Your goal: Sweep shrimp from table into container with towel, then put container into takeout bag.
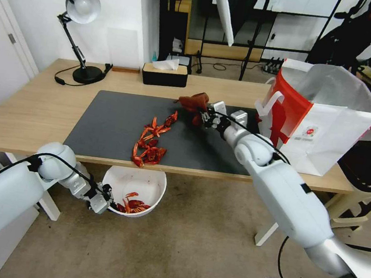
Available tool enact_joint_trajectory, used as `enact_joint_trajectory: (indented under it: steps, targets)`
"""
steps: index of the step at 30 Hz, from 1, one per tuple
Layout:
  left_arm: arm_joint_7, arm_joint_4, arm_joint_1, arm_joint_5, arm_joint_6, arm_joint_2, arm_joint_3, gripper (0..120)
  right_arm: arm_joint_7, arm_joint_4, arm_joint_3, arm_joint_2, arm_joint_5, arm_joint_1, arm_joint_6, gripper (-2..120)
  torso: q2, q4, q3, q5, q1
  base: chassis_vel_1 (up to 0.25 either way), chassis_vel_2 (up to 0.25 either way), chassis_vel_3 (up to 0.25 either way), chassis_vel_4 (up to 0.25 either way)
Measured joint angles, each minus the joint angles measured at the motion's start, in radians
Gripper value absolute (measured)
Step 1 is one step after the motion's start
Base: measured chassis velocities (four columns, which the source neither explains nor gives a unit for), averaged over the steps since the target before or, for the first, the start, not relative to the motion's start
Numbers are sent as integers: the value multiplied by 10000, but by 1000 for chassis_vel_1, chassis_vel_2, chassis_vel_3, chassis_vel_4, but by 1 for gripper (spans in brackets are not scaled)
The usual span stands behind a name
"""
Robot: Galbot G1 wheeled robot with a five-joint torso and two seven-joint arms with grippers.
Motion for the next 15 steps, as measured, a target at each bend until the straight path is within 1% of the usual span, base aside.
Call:
enact_joint_trajectory:
  steps: [4, 6, 7, 10, 11, 15]
  targets:
    - [0, -15, 80, -1, -18, 1, -45, 0, -253, -328, -124, 135, 74, 176, -180, 5, 0, 0, 0, 0, 0, 0, 0, 0, 0]
    - [-4, -15, 116, -2, -38, 22, -75, 0, -866, -500, -250, 146, 118, 257, -334, 5, 0, 0, 0, 0, -1, 0, 0, 0, 0]
    - [-4, -15, 116, -2, -38, 22, -75, 0, -866, -500, -250, 146, 118, 257, -334, 5, 0, 0, 0, 0, -1, 0, 0, 0, 0]
    - [-15, 12, 104, -12, -50, 37, -89, 0, -1512, -530, -453, 39, 145, 262, -323, 5, 0, 0, 0, 1, 0, 0, 0, 0, 0]
    - [-15, 12, 104, -12, -50, 37, -89, 0, -1512, -530, -453, 39, 145, 262, -323, 5, 0, 0, 0, 1, 0, 0, 0, 0, 0]
    - [-24, 30, 47, -24, -56, 51, -90, 0, -2271, -388, -674, -178, 187, 173, -160, 5, 0, 0, -1, 2, 0, 0, 0, 0, 0]
